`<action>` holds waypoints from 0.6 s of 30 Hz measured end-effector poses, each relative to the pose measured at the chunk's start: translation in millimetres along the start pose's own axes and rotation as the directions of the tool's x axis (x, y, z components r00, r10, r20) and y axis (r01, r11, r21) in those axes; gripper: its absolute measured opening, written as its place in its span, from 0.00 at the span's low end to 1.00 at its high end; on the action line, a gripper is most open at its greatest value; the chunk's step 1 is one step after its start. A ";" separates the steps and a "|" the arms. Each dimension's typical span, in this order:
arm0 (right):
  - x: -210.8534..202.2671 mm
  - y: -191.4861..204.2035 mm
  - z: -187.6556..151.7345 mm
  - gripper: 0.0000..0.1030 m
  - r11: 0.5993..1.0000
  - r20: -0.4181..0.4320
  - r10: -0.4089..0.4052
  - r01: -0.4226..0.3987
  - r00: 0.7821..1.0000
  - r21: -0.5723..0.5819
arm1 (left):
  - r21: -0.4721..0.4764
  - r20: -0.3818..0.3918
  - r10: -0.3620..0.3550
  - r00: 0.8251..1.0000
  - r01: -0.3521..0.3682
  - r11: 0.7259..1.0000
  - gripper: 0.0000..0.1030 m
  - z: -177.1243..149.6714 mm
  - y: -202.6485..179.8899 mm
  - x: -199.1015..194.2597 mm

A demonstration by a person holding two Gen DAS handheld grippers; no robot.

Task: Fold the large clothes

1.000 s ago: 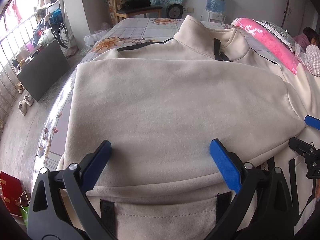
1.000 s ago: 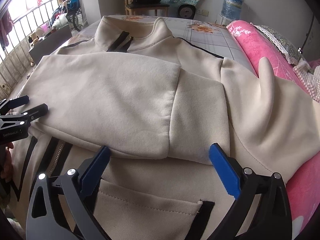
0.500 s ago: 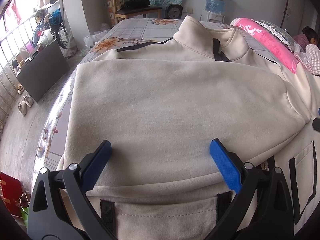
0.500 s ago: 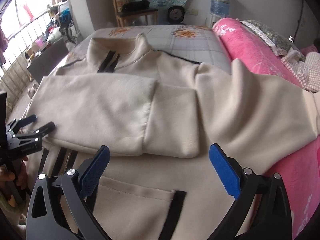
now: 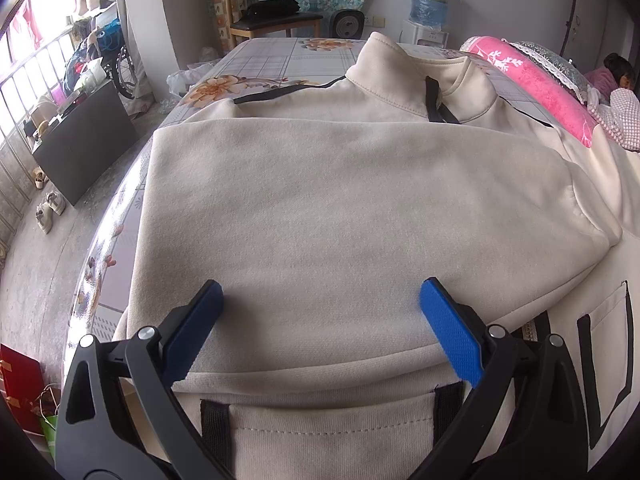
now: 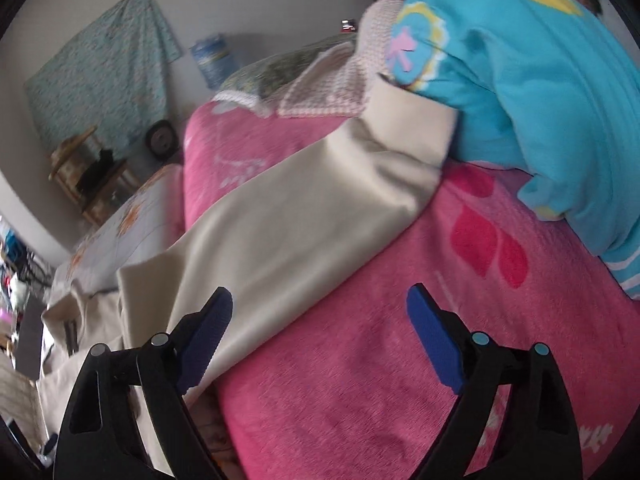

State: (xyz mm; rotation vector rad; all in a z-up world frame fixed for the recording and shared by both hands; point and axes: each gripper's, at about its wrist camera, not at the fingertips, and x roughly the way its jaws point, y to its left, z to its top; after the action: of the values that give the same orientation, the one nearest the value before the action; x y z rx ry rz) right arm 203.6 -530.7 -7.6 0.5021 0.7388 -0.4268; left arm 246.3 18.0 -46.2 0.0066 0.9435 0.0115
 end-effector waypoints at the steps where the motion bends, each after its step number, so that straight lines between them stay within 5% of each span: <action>1: 6.2 -8.8 5.7 0.80 0.999 0.002 -0.012 0.011 1.000 0.036 | 0.000 0.000 0.000 1.000 0.000 1.000 0.93 0.0 0.0 0.0; 18: 96.4 -59.4 60.6 0.50 0.927 0.109 -0.127 0.079 0.986 0.367 | 0.000 0.001 0.000 1.000 0.000 1.000 0.93 -0.1 0.2 0.2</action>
State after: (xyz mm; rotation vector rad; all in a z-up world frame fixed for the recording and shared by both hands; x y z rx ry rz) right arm 268.0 -631.0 -55.5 0.7761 0.5615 -0.6957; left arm 246.3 18.1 -46.5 0.0070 0.9430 0.0110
